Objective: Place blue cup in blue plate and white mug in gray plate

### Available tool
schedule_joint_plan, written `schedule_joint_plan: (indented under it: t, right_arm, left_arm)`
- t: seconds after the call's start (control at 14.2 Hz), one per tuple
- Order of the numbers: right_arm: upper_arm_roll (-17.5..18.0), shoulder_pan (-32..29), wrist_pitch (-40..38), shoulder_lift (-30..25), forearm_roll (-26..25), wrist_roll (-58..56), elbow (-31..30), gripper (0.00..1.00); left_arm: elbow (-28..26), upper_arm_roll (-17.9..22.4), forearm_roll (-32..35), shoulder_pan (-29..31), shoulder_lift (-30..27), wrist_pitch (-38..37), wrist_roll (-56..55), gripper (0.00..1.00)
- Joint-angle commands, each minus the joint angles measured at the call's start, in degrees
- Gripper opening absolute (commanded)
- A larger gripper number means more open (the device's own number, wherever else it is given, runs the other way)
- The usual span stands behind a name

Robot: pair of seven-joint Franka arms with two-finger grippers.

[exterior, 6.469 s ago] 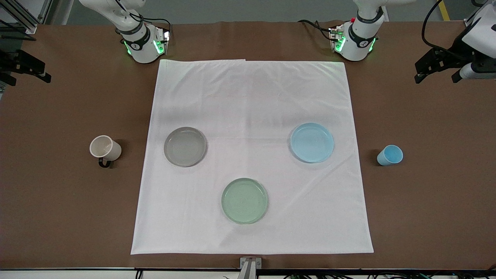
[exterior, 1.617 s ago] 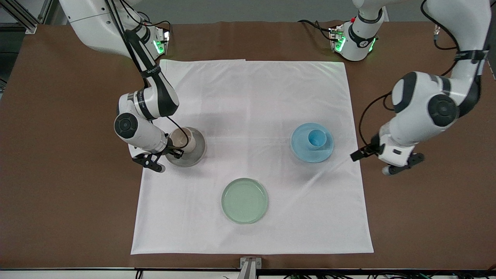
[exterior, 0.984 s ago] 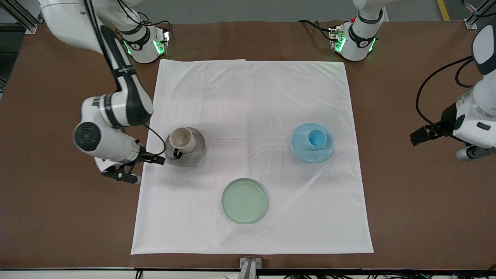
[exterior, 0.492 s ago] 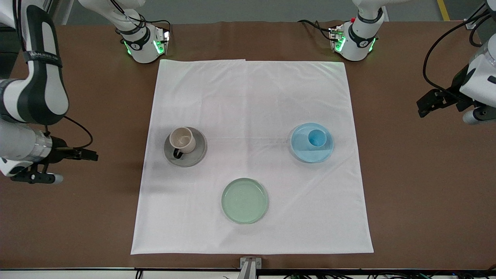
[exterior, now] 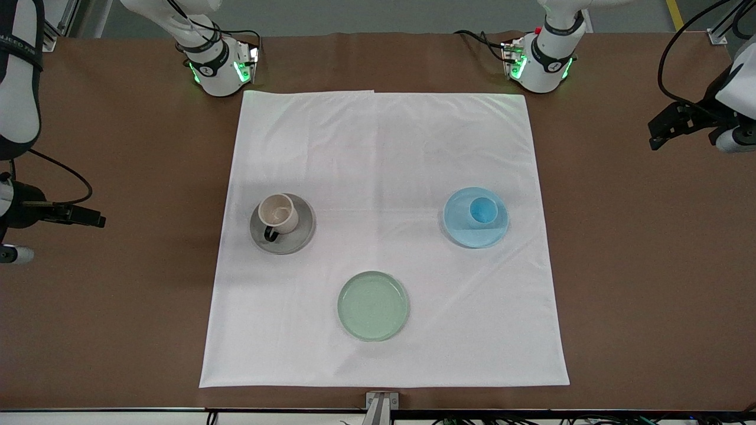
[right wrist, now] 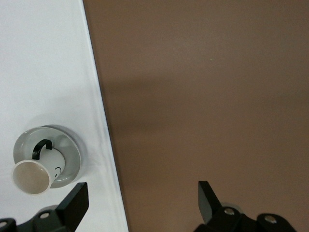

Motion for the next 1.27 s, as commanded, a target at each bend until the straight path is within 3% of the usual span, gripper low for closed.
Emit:
schedule_joint_plan:
  t: [0.0, 0.35, 0.84, 1.2]
  right_arm:
    - [0.8, -0.4, -4.6, 0.2, 0.5, 0.2, 1.3, 1.0]
    - [0.7, -0.6, -6.5, -4.1, -0.2, -0.5, 0.5, 1.0]
    - [1.1, 1.1, -3.8, -18.4, -2.2, -0.5, -12.9, 1.0]
    - [1.1, 0.9, -6.7, -23.6, -2.2, -0.5, -13.8, 1.0]
  left_arm:
    - [-3.3, 0.6, -1.5, -0.6, -2.5, 1.6, 0.7, 1.0]
    - [-6.1, 0.5, -3.2, -0.6, -5.3, 2.7, 0.3, 1.0]
    - [-6.2, -1.1, -3.3, -1.0, -4.7, 2.3, -1.3, 1.0]
    - [-6.0, -1.7, -5.6, -0.8, -4.8, 1.5, -2.1, 1.0]
